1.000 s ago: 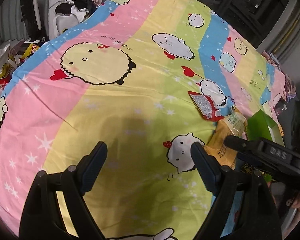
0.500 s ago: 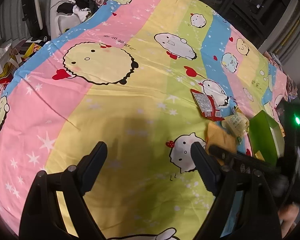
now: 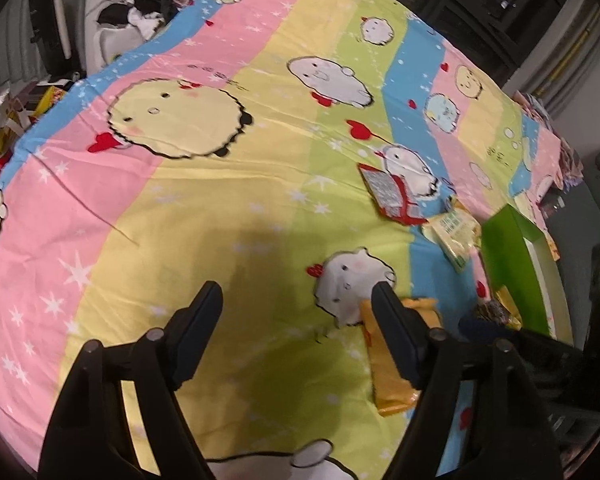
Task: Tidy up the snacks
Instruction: 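Reach the right gripper toward the yellow-orange pastry bag on the bedspread, then close the right gripper on the yellow-orange pastry bag, then lift the pastry bag and carry it toward the green box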
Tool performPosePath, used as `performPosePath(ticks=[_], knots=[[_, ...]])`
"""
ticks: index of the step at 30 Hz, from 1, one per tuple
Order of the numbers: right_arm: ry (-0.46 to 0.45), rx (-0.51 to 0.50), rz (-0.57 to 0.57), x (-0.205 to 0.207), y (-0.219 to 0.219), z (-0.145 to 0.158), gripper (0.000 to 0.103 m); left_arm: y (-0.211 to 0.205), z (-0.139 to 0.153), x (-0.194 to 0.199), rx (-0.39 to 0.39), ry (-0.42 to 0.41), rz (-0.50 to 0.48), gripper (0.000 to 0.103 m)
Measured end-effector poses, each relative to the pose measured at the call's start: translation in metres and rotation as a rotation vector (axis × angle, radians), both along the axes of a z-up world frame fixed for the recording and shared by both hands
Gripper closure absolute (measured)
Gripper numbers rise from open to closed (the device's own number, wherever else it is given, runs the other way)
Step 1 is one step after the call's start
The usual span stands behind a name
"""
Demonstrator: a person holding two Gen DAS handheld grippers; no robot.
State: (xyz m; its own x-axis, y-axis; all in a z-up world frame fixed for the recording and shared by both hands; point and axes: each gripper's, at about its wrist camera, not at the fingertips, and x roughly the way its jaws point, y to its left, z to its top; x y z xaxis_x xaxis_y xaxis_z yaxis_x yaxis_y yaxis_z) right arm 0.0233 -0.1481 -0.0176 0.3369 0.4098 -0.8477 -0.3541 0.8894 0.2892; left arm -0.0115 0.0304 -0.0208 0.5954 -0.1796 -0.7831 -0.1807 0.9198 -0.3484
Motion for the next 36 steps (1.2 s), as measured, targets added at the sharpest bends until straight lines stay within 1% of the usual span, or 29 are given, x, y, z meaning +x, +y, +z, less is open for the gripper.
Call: performPosePath(ticks=[1,3,7,8,9,10,14,15,17,22,27,30,33,36], knots=[[-0.009,0.015,-0.012,0.001,-0.004,0.003,0.039,-0.003,-0.001,0.000,-0.015,0.003,-0.015,0.031],[-0.013,0.072,-0.051,0.004,-0.016,0.006,0.039,-0.010,-0.002,-0.001,-0.044,0.007,-0.051,0.041],[0.017,0.164,-0.097,0.011,-0.029,0.005,0.039,-0.029,-0.005,-0.002,-0.101,0.020,-0.127,0.048],[0.025,0.179,-0.095,0.011,-0.030,0.004,0.040,-0.035,-0.005,-0.003,-0.108,0.028,-0.149,0.050],[0.030,0.194,-0.089,0.010,-0.029,0.004,0.044,-0.041,-0.007,-0.004,-0.118,0.034,-0.172,0.053],[0.038,0.206,-0.084,0.010,-0.028,0.003,0.047,-0.045,-0.007,-0.005,-0.126,0.036,-0.188,0.053],[0.083,0.229,-0.053,0.010,-0.020,-0.005,0.050,-0.057,-0.013,-0.006,-0.166,0.065,-0.230,0.058],[0.096,0.225,-0.043,0.010,-0.016,-0.008,0.052,-0.059,-0.015,-0.006,-0.178,0.076,-0.237,0.059],[0.119,0.206,-0.030,0.010,-0.010,-0.014,0.056,-0.062,-0.020,-0.005,-0.200,0.098,-0.251,0.060],[0.155,0.155,-0.038,0.011,-0.005,-0.026,0.056,-0.064,-0.022,-0.006,-0.193,0.092,-0.243,0.060],[0.187,0.172,-0.040,0.014,-0.007,-0.033,0.056,-0.064,-0.025,-0.006,-0.178,0.093,-0.241,0.058],[0.186,0.161,-0.027,0.014,-0.004,-0.035,0.051,-0.065,-0.026,-0.005,-0.169,0.093,-0.245,0.057],[0.214,0.183,-0.028,0.017,-0.004,-0.042,0.046,-0.065,-0.029,-0.003,-0.178,0.098,-0.244,0.056],[0.215,0.192,-0.021,0.018,-0.004,-0.045,0.045,-0.063,-0.031,-0.002,-0.199,0.097,-0.248,0.055]])
